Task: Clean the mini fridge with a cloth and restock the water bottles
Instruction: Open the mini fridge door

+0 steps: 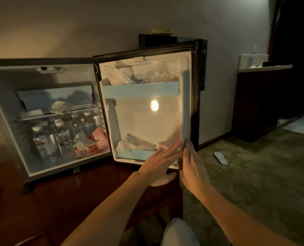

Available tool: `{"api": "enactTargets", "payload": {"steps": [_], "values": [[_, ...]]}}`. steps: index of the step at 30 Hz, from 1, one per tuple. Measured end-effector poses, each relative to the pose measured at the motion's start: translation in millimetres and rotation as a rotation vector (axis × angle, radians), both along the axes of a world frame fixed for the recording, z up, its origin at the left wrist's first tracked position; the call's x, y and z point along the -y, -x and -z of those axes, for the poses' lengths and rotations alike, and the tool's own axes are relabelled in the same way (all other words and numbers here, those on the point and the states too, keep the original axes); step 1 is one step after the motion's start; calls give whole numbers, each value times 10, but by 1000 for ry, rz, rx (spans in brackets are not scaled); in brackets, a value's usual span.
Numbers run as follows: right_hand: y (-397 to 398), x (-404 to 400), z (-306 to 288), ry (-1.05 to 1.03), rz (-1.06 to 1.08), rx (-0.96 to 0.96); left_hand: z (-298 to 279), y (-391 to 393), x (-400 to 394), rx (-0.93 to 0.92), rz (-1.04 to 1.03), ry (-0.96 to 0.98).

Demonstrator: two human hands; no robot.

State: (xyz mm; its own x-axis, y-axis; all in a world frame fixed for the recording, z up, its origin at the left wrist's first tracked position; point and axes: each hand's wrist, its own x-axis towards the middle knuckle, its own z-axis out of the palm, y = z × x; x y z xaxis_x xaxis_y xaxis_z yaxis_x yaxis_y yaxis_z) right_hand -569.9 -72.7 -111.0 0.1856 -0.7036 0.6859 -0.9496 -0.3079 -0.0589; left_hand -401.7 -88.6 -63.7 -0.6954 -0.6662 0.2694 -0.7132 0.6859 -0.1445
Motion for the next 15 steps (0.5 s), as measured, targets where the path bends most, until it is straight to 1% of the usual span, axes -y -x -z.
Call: {"api": "enactTargets", "payload": {"steps": [2,7,9,10,13,15], "values": [[34,119,-18,-42,-1,13,5,-15,70,-20,-33,19],[101,467,-112,-133,44,129,90,-324,161,-22,-226,141],[75,535,-162,-176,64,185,110,-467,186,-32,-288,157],[45,540,-185,-163,73,198,119,-524,204,-31,-322,146],[-90,521,-195,-80,0,100,143,-639,275,-9,-397,98],[-200,587,-151,-102,-75,-12,167,-675,325,20,-410,74]]}}
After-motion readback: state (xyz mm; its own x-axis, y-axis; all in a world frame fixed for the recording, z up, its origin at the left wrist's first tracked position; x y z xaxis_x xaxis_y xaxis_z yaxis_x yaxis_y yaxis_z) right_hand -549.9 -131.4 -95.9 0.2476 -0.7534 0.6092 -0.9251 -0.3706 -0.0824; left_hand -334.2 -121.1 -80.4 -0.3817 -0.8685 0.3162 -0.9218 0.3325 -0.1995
